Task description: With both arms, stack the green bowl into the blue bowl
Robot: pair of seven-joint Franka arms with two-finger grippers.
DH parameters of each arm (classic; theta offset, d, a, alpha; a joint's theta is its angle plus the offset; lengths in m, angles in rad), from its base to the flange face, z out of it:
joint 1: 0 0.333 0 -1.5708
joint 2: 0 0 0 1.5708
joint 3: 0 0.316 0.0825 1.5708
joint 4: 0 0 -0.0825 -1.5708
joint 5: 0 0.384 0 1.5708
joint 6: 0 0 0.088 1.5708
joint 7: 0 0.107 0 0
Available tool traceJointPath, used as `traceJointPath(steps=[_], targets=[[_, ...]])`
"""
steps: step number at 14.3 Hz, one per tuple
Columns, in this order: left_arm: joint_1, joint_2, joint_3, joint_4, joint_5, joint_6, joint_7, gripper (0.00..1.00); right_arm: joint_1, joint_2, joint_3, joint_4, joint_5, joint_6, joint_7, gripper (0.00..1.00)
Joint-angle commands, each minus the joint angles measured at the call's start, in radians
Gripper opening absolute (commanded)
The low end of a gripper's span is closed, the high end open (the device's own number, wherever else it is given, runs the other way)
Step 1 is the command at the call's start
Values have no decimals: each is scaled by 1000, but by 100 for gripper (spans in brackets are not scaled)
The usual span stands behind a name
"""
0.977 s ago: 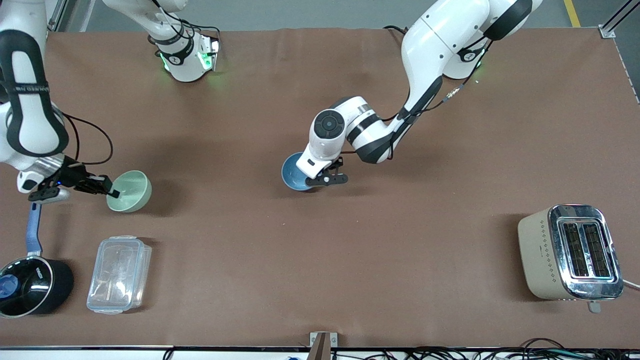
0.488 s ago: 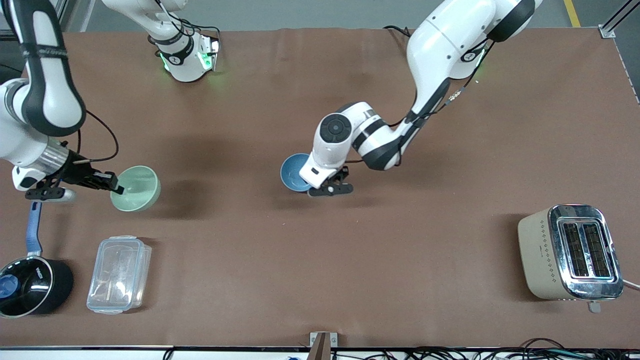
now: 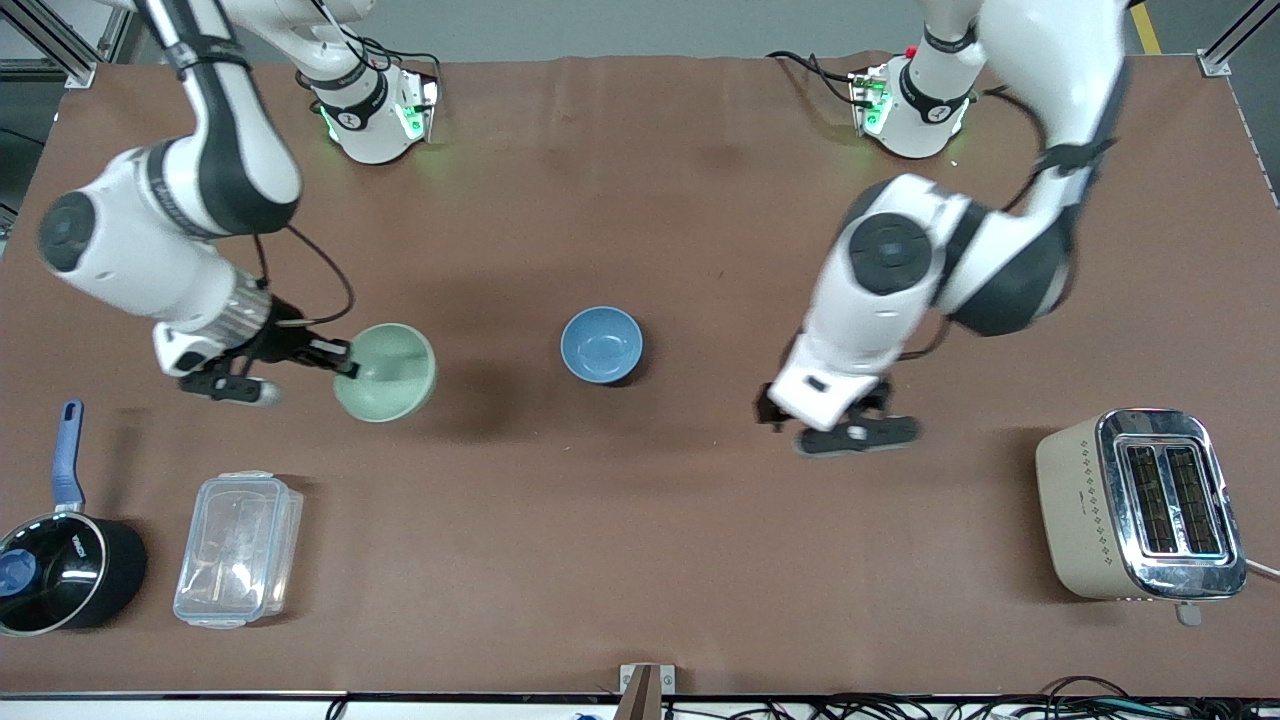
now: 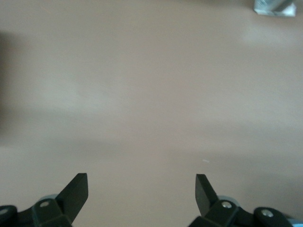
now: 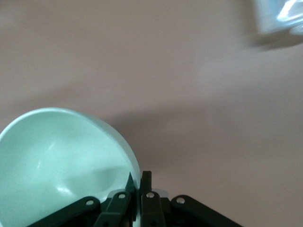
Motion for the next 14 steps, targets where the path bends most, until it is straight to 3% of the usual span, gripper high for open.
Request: traceJointPath(steps=[1,5,9,11,13,14], targets=[[91,-116,-14,-40,-2,-86,131,100,-1,50,90,6,-25,66,150,0],[247,-214,-13,-43,-172,-204,392,100,36,182,201,0,-74,224,302,0],[310,-286,-11,-48,-218,-332,512,100,67,254,281,0,-273,264,476,1],[281,-361,38,-116,-251,-341,563,100,79,279,305,2,-331,264,517,1],[208,-426,150,-178,-269,-346,577,100,99,280,307,-1,-335,264,536,1],[200,-446,167,-181,-271,-373,583,100,111,280,307,-6,-335,263,539,1]])
